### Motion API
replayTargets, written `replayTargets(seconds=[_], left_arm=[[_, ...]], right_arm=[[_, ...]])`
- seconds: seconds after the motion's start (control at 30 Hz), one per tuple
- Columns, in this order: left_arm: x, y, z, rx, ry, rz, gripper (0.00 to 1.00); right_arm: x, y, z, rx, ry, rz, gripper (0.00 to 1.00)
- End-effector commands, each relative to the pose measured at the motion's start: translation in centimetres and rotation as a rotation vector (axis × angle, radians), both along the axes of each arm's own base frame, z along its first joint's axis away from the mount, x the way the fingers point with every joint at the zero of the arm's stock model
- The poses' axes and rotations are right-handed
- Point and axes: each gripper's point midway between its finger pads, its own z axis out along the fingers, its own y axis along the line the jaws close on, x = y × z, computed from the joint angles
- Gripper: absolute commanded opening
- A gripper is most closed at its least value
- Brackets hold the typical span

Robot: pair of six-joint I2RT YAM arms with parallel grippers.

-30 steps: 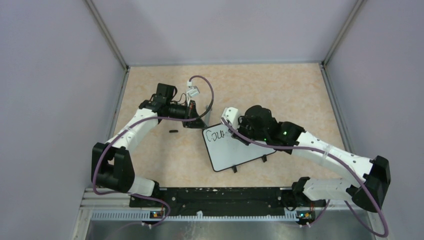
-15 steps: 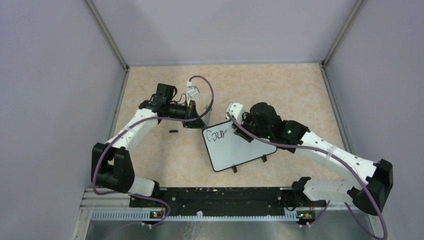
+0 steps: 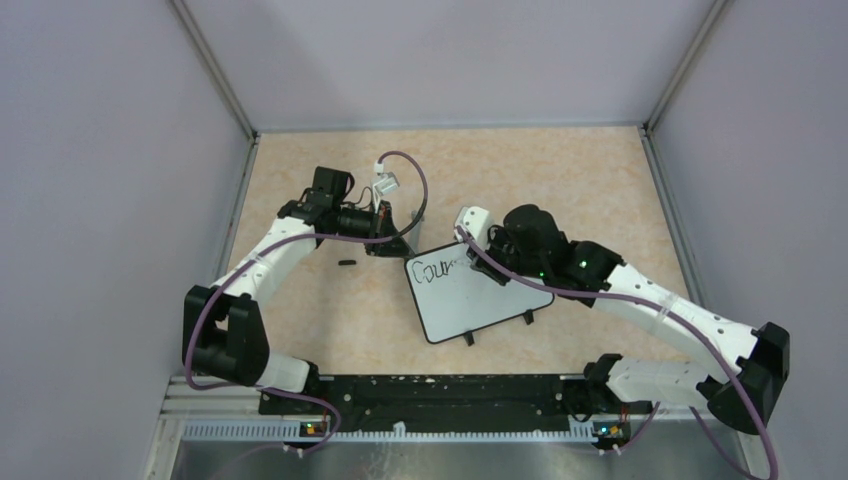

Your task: Write a sentence on the whiteboard

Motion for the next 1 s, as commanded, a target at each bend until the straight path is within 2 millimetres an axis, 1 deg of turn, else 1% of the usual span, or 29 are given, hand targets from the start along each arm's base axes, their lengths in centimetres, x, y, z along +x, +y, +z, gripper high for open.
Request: replayTargets(seconds=[0.0, 0.1, 0.2, 0.57, 0.77, 0.97], left_arm=[[-1.1, -0.1, 0.0, -0.004, 0.022, -0.018, 0.0], [-1.1, -0.1, 0.0, -0.004, 0.02, -0.019, 0.0], [-1.1, 0.0, 0.0, -0.004, 0.02, -0.018, 0.0], [-1.2, 0.0, -0.1, -0.003, 0.018, -0.02, 0.0], [-1.1, 0.0, -0.2, -0.001, 0.018, -0.019, 0.0], [-1.1, 0.0, -0.2, 0.001, 0.018, -0.017, 0.0]], right_arm=[[1.3, -0.2, 1.4, 0.02, -0.049, -0.057, 0.0], [1.9, -0.2, 1.5, 0.023, -0.058, -0.084, 0.0], [2.0, 0.1, 1.6, 0.029, -0.057, -0.083, 0.0], [1.6, 1.1, 1.5, 0.047, -0.037, -0.036, 0.0], [0.9, 1.1, 0.1, 0.015, -0.012, -0.002, 0.0], [0.2, 0.3, -0.6, -0.011, -0.002, 0.007, 0.0]])
